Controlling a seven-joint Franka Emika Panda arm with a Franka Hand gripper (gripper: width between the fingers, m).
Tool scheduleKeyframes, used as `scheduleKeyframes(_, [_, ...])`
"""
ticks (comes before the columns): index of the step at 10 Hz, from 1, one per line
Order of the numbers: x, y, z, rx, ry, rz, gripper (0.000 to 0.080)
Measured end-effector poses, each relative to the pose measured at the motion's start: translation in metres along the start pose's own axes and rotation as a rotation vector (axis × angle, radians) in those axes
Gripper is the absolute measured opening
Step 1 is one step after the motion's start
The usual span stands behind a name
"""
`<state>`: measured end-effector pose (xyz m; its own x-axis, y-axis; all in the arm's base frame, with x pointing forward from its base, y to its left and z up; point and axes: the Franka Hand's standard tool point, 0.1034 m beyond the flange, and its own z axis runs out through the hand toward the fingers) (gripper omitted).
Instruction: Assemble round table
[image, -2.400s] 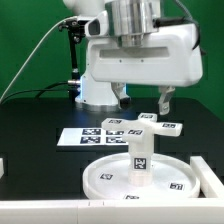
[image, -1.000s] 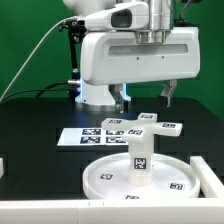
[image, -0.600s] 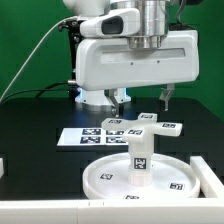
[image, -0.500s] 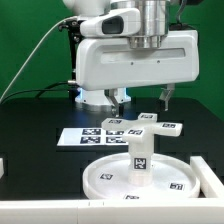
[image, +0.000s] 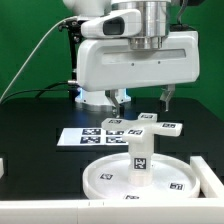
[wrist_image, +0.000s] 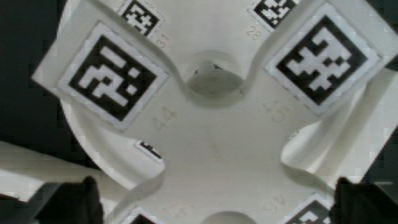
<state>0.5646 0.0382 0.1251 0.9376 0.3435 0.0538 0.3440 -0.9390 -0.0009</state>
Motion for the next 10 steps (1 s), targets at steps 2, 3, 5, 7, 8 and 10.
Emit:
scheduleKeyframes(2, [-0.001, -0.001, 0.002, 0.0, -0.004, -0.002, 0.0649])
scheduleKeyframes(3, [-0.001, -0.002, 0.005, -0.001, -0.007, 0.003, 0.0649])
scheduleKeyframes(5, [-0.003, 0.0, 0.014, -0.01, -0.012, 0.004, 0.0649])
scheduleKeyframes(7, [-0.004, 0.002, 0.024, -0.02, -0.014, 0.007, 0.0649])
scheduleKeyframes(8, [-0.004, 0.0, 0.027, -0.022, -0.014, 0.011, 0.0649])
scheduleKeyframes(10, [-0.002, -0.001, 0.027, -0.024, -0.009, 0.038, 0.0649])
